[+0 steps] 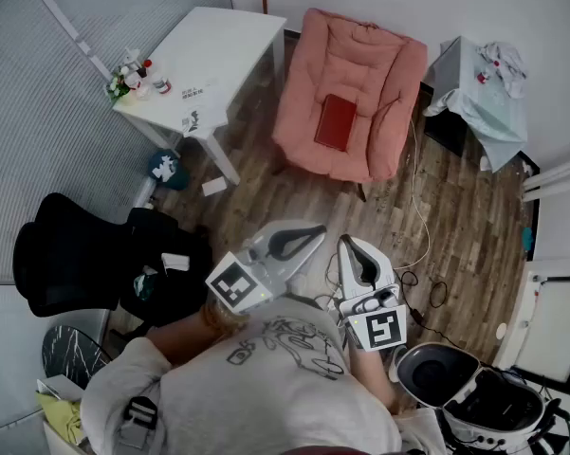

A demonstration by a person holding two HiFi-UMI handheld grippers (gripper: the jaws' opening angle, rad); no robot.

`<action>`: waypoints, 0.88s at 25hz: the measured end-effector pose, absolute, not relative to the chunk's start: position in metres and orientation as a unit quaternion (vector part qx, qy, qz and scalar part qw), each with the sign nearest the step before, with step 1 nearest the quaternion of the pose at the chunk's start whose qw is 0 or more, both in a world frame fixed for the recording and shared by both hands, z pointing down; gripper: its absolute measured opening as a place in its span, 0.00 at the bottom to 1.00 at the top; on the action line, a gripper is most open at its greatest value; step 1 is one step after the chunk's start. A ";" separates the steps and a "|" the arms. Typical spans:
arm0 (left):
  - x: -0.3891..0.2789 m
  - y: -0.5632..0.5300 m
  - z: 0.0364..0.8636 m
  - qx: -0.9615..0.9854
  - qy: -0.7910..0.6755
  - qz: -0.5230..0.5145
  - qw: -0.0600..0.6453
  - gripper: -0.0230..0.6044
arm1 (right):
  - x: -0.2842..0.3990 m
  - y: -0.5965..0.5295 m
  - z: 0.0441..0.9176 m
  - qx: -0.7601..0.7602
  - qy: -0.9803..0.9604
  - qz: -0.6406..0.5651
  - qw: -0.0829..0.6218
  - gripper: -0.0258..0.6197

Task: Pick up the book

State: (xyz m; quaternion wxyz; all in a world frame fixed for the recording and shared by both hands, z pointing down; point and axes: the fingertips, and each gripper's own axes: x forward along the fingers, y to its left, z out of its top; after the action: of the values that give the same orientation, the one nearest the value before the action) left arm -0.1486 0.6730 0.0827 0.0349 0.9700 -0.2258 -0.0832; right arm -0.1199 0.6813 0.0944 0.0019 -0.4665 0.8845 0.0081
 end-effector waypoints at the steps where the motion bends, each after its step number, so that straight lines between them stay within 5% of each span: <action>1: -0.146 0.672 0.083 0.970 -0.225 -0.081 0.034 0.04 | -0.119 0.681 0.094 -0.461 0.887 0.011 0.002 0.05; 22: -0.100 0.657 0.101 0.971 -0.222 -0.074 0.053 0.04 | -0.068 0.667 0.113 -0.466 0.885 -0.007 0.000 0.05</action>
State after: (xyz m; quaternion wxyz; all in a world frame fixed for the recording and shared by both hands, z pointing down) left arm -0.0997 0.6568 0.1008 0.0530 0.9707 -0.2221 -0.0744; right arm -0.0684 0.6671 0.1135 -0.0004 -0.4657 0.8849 -0.0070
